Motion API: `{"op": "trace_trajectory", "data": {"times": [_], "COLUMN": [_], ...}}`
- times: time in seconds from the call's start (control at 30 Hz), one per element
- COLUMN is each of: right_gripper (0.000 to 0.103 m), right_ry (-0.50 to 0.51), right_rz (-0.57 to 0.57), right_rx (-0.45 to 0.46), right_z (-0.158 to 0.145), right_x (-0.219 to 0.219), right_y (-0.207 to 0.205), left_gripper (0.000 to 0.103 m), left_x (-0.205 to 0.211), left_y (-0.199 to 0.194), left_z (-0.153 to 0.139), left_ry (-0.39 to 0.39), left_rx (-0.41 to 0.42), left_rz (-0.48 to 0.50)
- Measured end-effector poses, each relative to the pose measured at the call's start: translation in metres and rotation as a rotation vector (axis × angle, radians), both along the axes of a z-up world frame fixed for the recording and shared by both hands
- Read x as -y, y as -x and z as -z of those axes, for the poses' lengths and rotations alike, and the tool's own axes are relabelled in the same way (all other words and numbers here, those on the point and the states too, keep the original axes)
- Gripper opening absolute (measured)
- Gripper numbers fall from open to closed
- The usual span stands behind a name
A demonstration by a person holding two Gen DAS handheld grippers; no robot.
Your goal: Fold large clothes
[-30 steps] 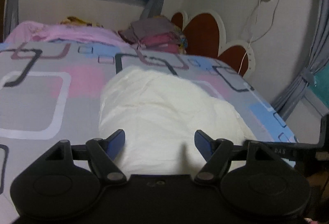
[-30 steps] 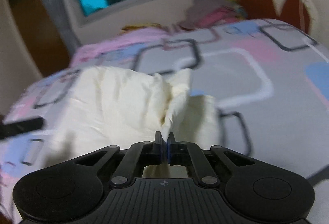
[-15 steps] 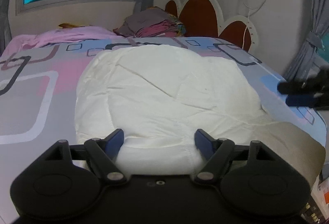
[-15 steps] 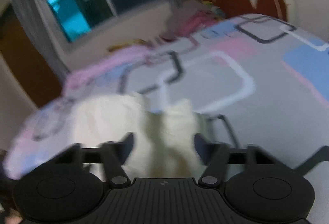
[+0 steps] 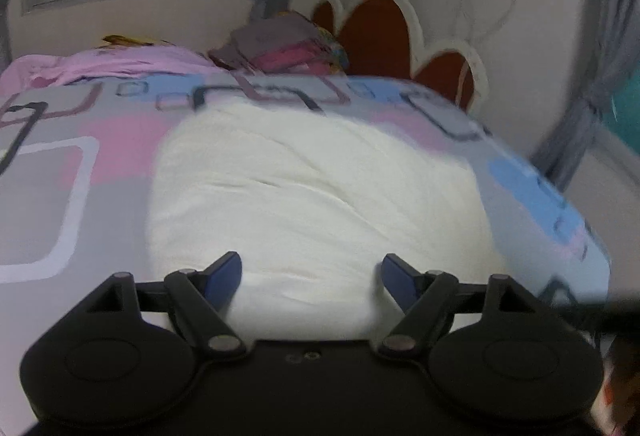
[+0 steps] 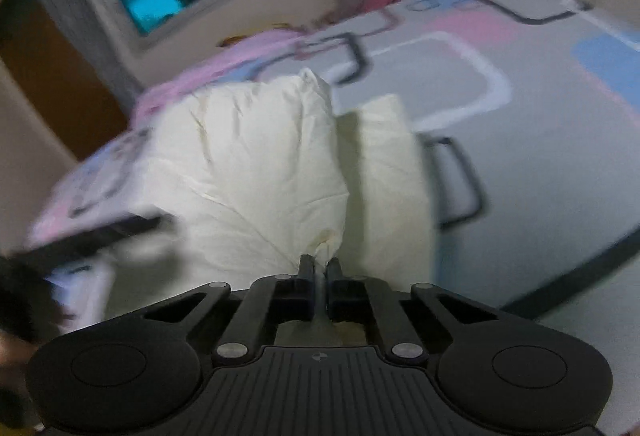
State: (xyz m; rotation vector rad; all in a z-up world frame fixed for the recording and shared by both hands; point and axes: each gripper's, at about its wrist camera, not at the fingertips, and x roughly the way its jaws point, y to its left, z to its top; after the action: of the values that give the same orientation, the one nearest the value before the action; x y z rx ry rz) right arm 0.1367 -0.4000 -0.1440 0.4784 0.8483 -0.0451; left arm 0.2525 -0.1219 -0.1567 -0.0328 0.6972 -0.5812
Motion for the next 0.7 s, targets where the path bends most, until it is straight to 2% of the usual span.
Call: {"op": "trace_trajectory", "data": {"times": [0.07,0.17,0.27,0.33,0.4,0.53,0.63,0.7], "right_gripper": [0.004,0.003,0.002,0.003,0.004,0.004,0.004,0.004], "right_ry": [-0.015,0.066,0.060,0.075,0.085,0.146,0.237,0.272], "right_rz": [0.027,0.026,0.066,0.061,0.100,0.138,0.099,0.091], "right_rx": [-0.029,-0.011,-0.004,-0.033,-0.016,0.167,0.232,0.243], "right_z": [0.021,0.034,0.044,0.035,0.015,-0.037,-0.047,-0.037], "right_x": [0.005,-0.005,-0.005,-0.006,-0.003,-0.002,-0.015,-0.022], "right_y": [-0.001,-0.004,-0.007,-0.010,-0.007,-0.001,-0.032,-0.054], "left_gripper": [0.077,0.080,0.081,0.080,0.080,0.080,0.080,0.080], "left_x": [-0.002,0.008,0.020,0.024,0.021,0.020,0.021,0.022], "left_y": [-0.012,-0.025,-0.024,-0.022,-0.021,-0.019,-0.019,-0.019], "left_z": [-0.001,0.017,0.036,0.038,0.035,0.032,0.032,0.033], "left_ry": [0.003,-0.034,-0.074,-0.095,-0.088,-0.076,-0.079,-0.076], "left_rx": [0.000,-0.011,0.016,0.022,0.013,0.014,0.023,0.024], "left_rz": [-0.029,-0.029,-0.038,-0.048,-0.055,-0.062,-0.057,-0.058]}}
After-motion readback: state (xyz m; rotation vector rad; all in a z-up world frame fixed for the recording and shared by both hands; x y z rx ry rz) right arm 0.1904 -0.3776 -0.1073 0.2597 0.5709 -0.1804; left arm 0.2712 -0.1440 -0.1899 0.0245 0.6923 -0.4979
